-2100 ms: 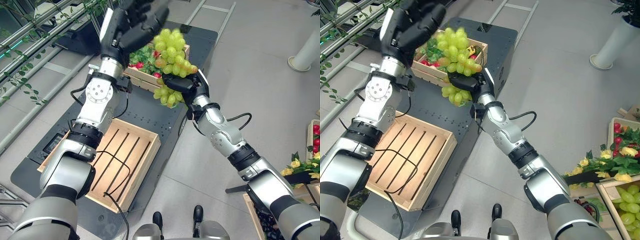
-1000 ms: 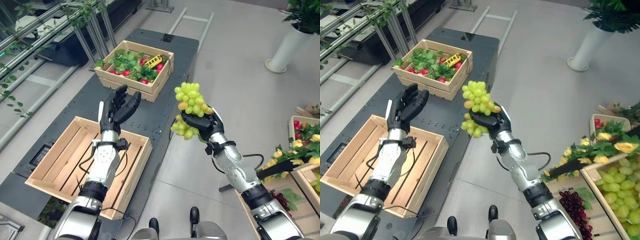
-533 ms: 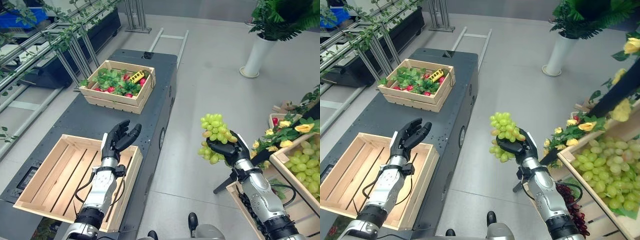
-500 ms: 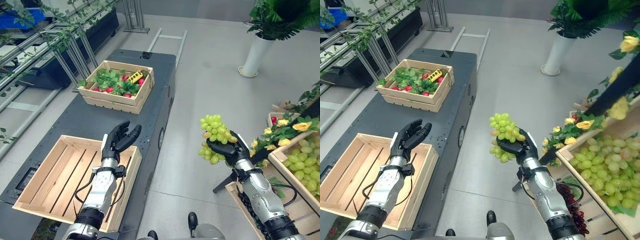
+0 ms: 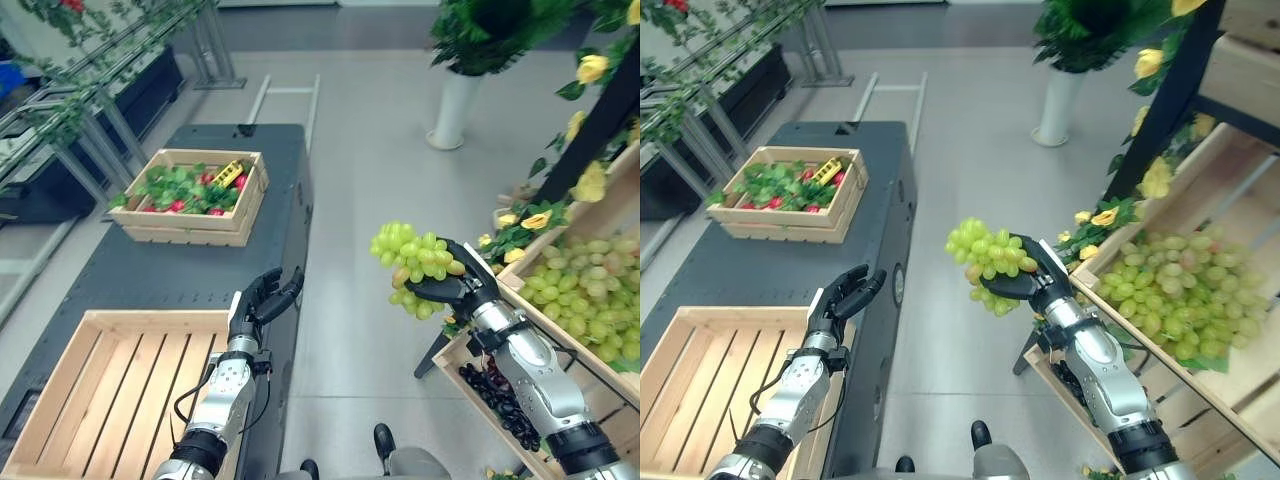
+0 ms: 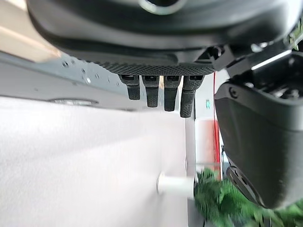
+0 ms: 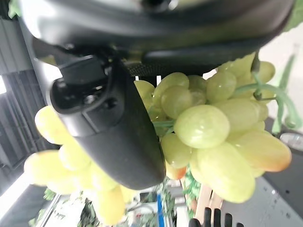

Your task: Pick up the fruits from the basket on one side to the basket on the other side

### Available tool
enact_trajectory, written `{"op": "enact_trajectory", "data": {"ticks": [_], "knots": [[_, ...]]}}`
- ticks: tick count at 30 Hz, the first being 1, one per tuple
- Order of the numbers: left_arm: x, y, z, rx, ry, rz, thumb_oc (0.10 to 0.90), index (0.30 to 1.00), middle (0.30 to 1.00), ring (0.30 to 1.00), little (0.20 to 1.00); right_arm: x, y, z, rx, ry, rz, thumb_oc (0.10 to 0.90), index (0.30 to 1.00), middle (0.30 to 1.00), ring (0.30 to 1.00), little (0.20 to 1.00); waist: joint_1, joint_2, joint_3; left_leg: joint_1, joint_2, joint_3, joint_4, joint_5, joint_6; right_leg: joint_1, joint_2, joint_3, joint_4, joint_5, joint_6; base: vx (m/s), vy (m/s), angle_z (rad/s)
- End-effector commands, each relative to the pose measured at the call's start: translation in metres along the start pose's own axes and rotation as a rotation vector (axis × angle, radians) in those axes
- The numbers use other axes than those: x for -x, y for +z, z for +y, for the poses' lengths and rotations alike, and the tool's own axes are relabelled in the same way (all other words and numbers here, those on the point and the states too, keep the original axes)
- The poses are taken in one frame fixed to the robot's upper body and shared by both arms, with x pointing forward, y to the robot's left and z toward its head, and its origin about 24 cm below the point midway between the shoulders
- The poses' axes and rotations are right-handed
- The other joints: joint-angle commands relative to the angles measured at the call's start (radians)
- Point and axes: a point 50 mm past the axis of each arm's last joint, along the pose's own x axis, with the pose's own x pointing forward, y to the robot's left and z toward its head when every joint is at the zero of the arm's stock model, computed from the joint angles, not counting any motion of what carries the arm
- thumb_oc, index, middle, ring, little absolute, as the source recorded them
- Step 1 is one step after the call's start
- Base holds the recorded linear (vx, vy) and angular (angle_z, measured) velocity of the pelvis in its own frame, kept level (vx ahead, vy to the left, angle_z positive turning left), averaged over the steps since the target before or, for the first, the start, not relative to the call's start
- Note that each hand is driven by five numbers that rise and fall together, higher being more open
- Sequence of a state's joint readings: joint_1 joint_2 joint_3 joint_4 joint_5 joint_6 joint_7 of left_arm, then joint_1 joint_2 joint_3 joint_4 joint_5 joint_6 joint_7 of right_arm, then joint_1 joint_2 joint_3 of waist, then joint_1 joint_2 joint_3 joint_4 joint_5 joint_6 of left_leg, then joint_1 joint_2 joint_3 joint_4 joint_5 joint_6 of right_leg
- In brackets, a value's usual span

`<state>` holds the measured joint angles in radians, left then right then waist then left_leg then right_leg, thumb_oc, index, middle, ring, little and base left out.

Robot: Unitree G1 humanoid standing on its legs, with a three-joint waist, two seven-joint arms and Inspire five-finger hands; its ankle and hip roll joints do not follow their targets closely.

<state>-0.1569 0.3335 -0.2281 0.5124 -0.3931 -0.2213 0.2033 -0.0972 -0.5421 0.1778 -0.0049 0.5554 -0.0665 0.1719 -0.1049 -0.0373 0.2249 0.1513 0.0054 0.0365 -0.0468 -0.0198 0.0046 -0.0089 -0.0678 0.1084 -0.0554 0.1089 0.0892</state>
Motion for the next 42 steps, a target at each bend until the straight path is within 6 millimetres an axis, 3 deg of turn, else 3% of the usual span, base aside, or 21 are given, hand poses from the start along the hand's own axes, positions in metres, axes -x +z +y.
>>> {"op": "enact_trajectory", "data": {"ticks": [1, 8, 12, 13, 14, 15, 17, 18, 19, 20, 23, 27, 33, 39, 42], "knots": [[-0.021, 0.054, 0.01, -0.043, 0.029, -0.236, 0.8, 0.9, 0.9, 0.9, 0.9, -0.016, 0.075, 0.009, 0.054, 0.141, -0.364, 0.4, 0.3, 0.3, 0.3, 0.3, -0.011, 0.016, -0.037, -0.023, -0.015, 0.017, 0.048, -0.114, 0.019, 0.047, -0.005, -0.047, 0.082, -0.123, 0.022, -0.09, 0.188, -0.08], [-0.023, 0.059, 0.018, -0.049, 0.041, -0.25, 0.8, 0.9, 0.9, 0.9, 0.9, -0.011, 0.071, 0.017, -0.046, 0.222, -0.353, 0.4, 0.3, 0.3, 0.3, 0.3, -0.021, 0.016, -0.037, -0.013, -0.036, 0.071, 0.032, -0.135, 0.042, 0.006, -0.042, -0.043, 0.046, -0.065, 0.067, -0.09, 0.195, -0.18], [-0.018, 0.051, 0.022, -0.046, 0.052, -0.23, 0.8, 0.9, 0.9, 0.9, 0.9, -0.006, 0.066, 0.019, -0.093, 0.271, -0.34, 0.4, 0.3, 0.3, 0.3, 0.3, -0.013, 0.018, -0.032, -0.001, -0.035, 0.127, 0.021, -0.141, 0.045, -0.023, -0.064, -0.104, 0.056, -0.034, 0.08, -0.07, 0.102, -0.45], [-0.016, 0.049, 0.026, -0.049, 0.063, -0.226, 0.8, 0.9, 0.9, 0.9, 0.9, -0.006, 0.066, 0.02, -0.101, 0.291, -0.342, 0.4, 0.3, 0.3, 0.3, 0.3, -0.004, 0.018, -0.031, 0.004, -0.033, 0.15, 0.018, -0.141, 0.045, -0.031, -0.069, -0.148, 0.076, -0.028, 0.083, -0.11, 0.038, -0.65], [-0.012, 0.047, 0.035, -0.057, 0.096, -0.221, 0.8, 0.9, 0.9, 0.9, 0.9, -0.008, 0.067, 0.025, -0.105, 0.338, -0.354, 0.4, 0.3, 0.3, 0.3, 0.3, 0.015, 0.022, -0.027, 0.011, -0.026, 0.192, 0.017, -0.14, 0.048, -0.053, -0.086, -0.237, 0.168, -0.028, 0.086, -0.13, 0.013, -0.54], [-0.011, 0.047, 0.04, -0.063, 0.108, -0.22, 0.8, 0.9, 0.9, 0.9, 0.9, -0.01, 0.069, 0.027, -0.101, 0.358, -0.368, 0.4, 0.3, 0.3, 0.3, 0.3, 0.026, 0.026, -0.025, 0.009, -0.02, 0.207, 0.018, -0.136, 0.052, -0.064, -0.094, -0.265, 0.244, -0.048, 0.08, -0.15, -0.005, -0.75], [-0.012, 0.048, 0.048, -0.066, 0.11, -0.205, 0.8, 0.9, 0.9, 0.9, 0.9, -0.012, 0.076, 0.032, -0.115, 0.384, -0.399, 0.4, 0.3, 0.3, 0.3, 0.3, 0.033, 0.028, -0.027, -0.021, -0.011, 0.184, 0.038, -0.119, 0.062, -0.068, -0.071, -0.238, 0.398, -0.13, 0.048, -0.12, -0.097, -1.08], [-0.013, 0.048, 0.048, -0.064, 0.108, -0.202, 0.8, 0.9, 0.9, 0.9, 0.9, -0.012, 0.078, 0.032, -0.121, 0.393, -0.403, 0.4, 0.3, 0.3, 0.3, 0.3, 0.038, 0.022, -0.033, -0.043, -0.01, 0.172, 0.062, -0.115, 0.057, -0.026, -0.057, -0.25, 0.336, -0.174, 0.035, -0.06, -0.139, -0.5], [-0.013, 0.048, 0.048, -0.062, 0.113, -0.202, 0.8, 0.9, 0.9, 0.9, 0.9, -0.013, 0.078, 0.033, -0.125, 0.401, -0.404, 0.4, 0.3, 0.3, 0.3, 0.3, 0.043, 0.018, -0.038, -0.05, -0.008, 0.176, 0.068, -0.113, 0.052, -0.01, -0.058, -0.259, 0.292, -0.168, 0.032, -0.03, -0.171, 0.06], [-0.015, 0.044, 0.047, -0.036, 0.136, -0.186, 0.8, 0.9, 0.9, 0.9, 0.9, -0.015, 0.078, 0.035, -0.149, 0.417, -0.401, 0.4, 0.3, 0.3, 0.3, 0.3, 0.053, 0.006, -0.051, -0.065, 0.0, 0.186, 0.084, -0.113, 0.031, 0.06, -0.053, -0.277, 0.15, -0.159, 0.029, -0.02, -0.112, -0.02], [-0.019, 0.04, 0.044, -0.013, 0.143, -0.167, 0.8, 0.9, 0.9, 0.9, 0.9, -0.019, 0.084, 0.034, -0.147, 0.423, -0.407, 0.4, 0.3, 0.3, 0.3, 0.3, 0.043, -0.003, -0.065, -0.058, 0.008, 0.192, 0.071, -0.107, 0.017, 0.081, -0.039, -0.234, 0.067, -0.137, 0.031, 0.03, -0.119, -0.25], [-0.017, 0.031, 0.04, -0.022, 0.145, -0.139, 0.8, 0.9, 0.9, 0.9, 0.9, -0.009, 0.091, 0.026, -0.141, 0.446, -0.396, 0.4, 0.3, 0.3, 0.3, 0.3, 0.016, 0.002, -0.09, -0.024, 0.009, 0.21, 0.025, -0.107, 0.01, 0.101, -0.026, -0.208, 0.009, -0.131, 0.027, 0.07, -0.016, -0.13], [-0.013, 0.019, 0.035, -0.025, 0.117, -0.113, 0.8, 0.9, 0.9, 0.9, 0.9, 0.001, 0.096, 0.021, -0.193, 0.498, -0.389, 0.4, 0.3, 0.3, 0.3, 0.3, -0.014, 0.006, -0.117, 0.009, 0.003, 0.22, 0.003, -0.122, 0.016, 0.101, -0.015, -0.175, 0.009, -0.134, 0.029, 0.08, 0.006, -0.18], [-0.016, 0.016, 0.038, -0.031, 0.098, -0.094, 0.8, 0.9, 0.9, 0.9, 0.9, 0.005, 0.126, -0.004, -0.219, 0.453, -0.457, 0.4, 0.3, 0.3, 0.3, 0.3, -0.044, 0.001, -0.133, 0.024, 0.007, 0.231, -0.002, -0.133, 0.016, 0.094, -0.003, -0.14, 0.021, -0.136, 0.03, 0.04, 0.02, -0.1], [-0.016, 0.014, 0.041, -0.026, 0.107, -0.085, 0.8, 0.9, 0.9, 0.9, 0.9, 0.009, 0.132, -0.014, -0.211, 0.422, -0.471, 0.4, 0.3, 0.3, 0.3, 0.3, -0.055, -0.001, -0.138, 0.027, 0.009, 0.234, -0.004, -0.134, 0.016, 0.089, 0.0, -0.131, 0.029, -0.139, 0.03, 0.01, 0.007, -0.01]]}}
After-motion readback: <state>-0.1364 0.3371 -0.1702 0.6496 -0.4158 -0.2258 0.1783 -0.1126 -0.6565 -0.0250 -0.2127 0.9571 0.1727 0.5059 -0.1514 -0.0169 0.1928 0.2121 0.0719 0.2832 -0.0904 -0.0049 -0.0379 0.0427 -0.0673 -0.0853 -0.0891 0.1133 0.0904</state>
